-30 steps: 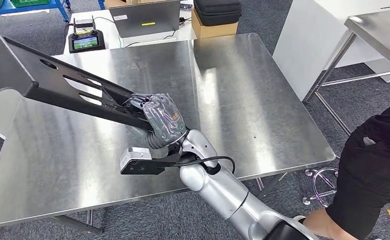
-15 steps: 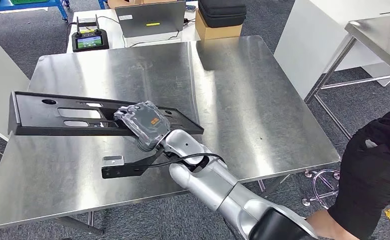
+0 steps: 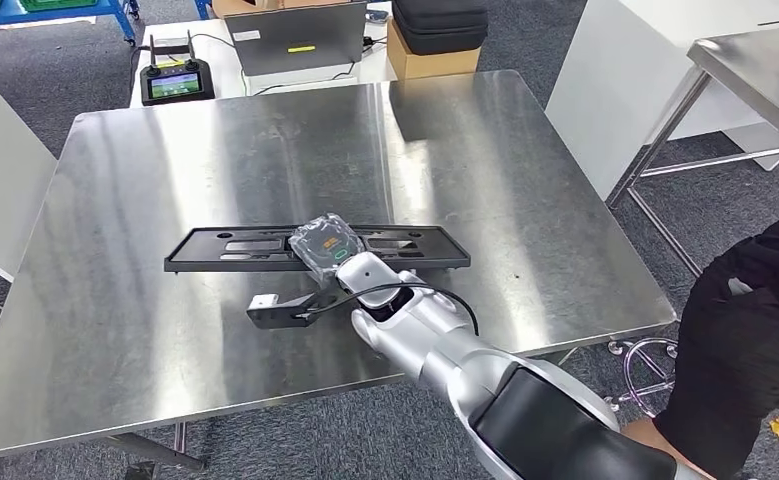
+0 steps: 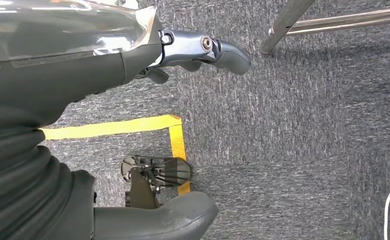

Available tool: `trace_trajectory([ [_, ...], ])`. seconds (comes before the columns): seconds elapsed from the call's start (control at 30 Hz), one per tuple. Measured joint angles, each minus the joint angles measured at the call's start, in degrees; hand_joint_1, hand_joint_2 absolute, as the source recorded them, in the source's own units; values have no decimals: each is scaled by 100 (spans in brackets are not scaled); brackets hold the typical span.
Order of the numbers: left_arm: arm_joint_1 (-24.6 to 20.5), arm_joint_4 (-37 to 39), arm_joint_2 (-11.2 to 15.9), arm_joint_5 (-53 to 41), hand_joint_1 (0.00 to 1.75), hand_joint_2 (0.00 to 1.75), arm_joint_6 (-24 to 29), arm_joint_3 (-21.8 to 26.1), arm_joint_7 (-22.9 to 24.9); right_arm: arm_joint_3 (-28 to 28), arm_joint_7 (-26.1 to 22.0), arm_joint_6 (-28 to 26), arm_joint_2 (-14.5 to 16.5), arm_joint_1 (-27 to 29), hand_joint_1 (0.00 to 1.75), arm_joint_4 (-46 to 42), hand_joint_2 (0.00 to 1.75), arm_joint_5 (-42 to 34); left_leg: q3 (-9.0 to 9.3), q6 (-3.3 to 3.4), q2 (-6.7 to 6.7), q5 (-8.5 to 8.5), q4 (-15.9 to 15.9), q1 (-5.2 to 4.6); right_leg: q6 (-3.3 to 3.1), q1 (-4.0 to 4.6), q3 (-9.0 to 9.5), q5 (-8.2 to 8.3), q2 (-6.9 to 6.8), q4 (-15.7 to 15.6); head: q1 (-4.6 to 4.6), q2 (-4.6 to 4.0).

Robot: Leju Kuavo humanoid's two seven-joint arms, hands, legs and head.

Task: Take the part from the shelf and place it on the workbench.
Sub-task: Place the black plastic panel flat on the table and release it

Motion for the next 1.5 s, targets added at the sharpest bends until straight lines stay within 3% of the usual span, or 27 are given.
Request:
trace_trajectory([
  [0.17,0,0,25,46,0,175,4,10,-43,129,352,295,13,-145,175,332,175,435,-1,-1,-1,-1,-2,14,-1,14,-3,-1,-1,0,0,-1],
  [0.3,4,0,43,10,0,175,-36,23,-130,233,646,592,13,-187,0,476,0,589,0,-2,-1,0,-2,20,-1,18,-4,-1,0,0,0,0],
  [0.67,7,0,74,-70,0,175,-59,37,-210,62,890,636,-41,-321,0,641,0,375,-1,-2,-1,0,-1,20,-1,18,-4,-1,0,1,0,0],
  [0.8,7,0,75,-70,0,0,-60,44,-210,37,893,635,-42,-353,0,665,0,386,-1,-2,-1,0,-1,20,-1,18,-4,-1,0,1,0,-1],
  [1.1,7,0,73,-60,0,0,35,131,-228,-218,696,404,25,-536,0,672,0,286,-3,-3,-1,0,-1,21,-1,19,-5,-1,0,2,0,-1],
  [1.27,6,0,73,-110,0,0,114,168,-244,-616,198,-313,171,-577,0,455,0,-56,-10,-3,2,0,-1,22,-1,20,-12,-1,1,4,0,-1],
  [1.33,6,0,72,-152,0,0,140,181,-246,-813,-296,-580,265,-549,0,185,0,-585,-16,-3,5,0,-1,24,-2,22,-19,-1,3,4,0,-1],
  [1.5,7,0,69,-223,0,0,188,204,-296,-1025,-1865,-456,411,-81,0,-1237,0,-3220,-27,-5,4,-2,-1,27,-3,27,-31,-3,1,4,1,-1],
])
